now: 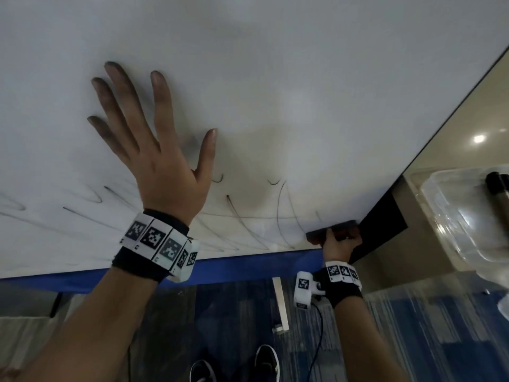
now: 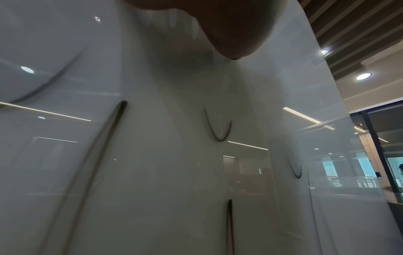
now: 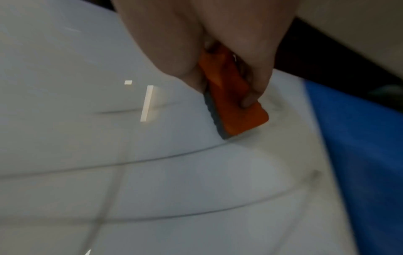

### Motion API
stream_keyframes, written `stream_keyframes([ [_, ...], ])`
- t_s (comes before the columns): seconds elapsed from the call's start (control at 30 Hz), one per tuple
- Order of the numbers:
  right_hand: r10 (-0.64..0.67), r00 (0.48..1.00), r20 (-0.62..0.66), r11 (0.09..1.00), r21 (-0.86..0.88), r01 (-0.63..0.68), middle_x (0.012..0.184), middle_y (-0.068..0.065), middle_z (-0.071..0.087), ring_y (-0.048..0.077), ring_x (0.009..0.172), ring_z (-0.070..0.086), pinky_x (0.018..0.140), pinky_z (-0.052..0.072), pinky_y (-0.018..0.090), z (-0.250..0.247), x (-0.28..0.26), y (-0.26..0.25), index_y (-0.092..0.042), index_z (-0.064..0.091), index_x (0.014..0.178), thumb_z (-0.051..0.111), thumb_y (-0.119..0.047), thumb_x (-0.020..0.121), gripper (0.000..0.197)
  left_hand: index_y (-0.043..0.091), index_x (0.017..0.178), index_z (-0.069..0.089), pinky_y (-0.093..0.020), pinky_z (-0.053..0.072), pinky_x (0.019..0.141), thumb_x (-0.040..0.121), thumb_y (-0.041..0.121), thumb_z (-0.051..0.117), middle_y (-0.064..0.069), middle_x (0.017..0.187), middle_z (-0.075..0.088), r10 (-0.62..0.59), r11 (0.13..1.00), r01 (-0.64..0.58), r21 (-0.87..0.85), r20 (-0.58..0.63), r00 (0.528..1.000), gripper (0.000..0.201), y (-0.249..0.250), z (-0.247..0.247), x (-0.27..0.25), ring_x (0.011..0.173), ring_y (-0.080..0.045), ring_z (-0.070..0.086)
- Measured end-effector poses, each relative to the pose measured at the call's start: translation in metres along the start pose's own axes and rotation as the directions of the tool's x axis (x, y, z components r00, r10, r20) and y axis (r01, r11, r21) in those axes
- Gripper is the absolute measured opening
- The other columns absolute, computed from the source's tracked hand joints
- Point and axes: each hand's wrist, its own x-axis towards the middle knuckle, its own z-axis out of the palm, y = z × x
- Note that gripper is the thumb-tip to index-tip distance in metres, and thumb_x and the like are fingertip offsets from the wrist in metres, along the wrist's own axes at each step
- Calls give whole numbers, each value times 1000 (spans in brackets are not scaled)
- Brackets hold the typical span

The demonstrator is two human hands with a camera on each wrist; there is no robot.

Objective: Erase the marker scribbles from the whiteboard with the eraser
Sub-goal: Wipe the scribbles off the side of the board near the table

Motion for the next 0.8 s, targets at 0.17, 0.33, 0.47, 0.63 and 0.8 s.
stream_keyframes([
  [0.17,-391,919,45,912,151,380,130,10,43,10,103,53,90,45,8,6,-31,-56,3,29,140,63,2,94,57,-3,152,31,-70,11,119,99,48,57,-46,152,22,1,1000,-2,6,17,1000,78,1,2,-2,144,-63,19],
  [0.33,16,998,-63,981,194,-3,137,12,46,24,121,54,98,50,25,11,-6,22,0,30,149,66,-6,95,66,-2,153,29,-71,10,120,100,50,55,-45,154,20,1,1000,-1,7,44,999,79,1,2,-4,146,-62,16],
  [0.47,392,920,-13,885,279,-373,140,7,51,29,119,55,102,47,48,11,17,84,-3,44,147,60,-16,100,51,-1,154,28,-72,10,119,99,54,53,-44,155,19,8,1000,-8,8,62,998,82,3,0,-6,147,-61,15],
  [0.63,50,989,-142,946,325,-1,141,11,45,21,120,55,96,54,27,34,-32,6,-12,33,144,62,-4,97,56,1,155,27,-71,12,119,99,55,54,-41,158,18,12,1000,-13,16,81,997,82,1,-1,-10,149,-58,14],
  [0.8,-551,834,-25,831,72,551,126,3,39,22,114,49,100,45,27,40,-70,-45,-3,41,137,69,-10,93,53,1,155,28,-71,12,119,99,53,55,-41,158,18,17,1000,-19,17,78,997,81,4,-1,-12,149,-58,14],
])
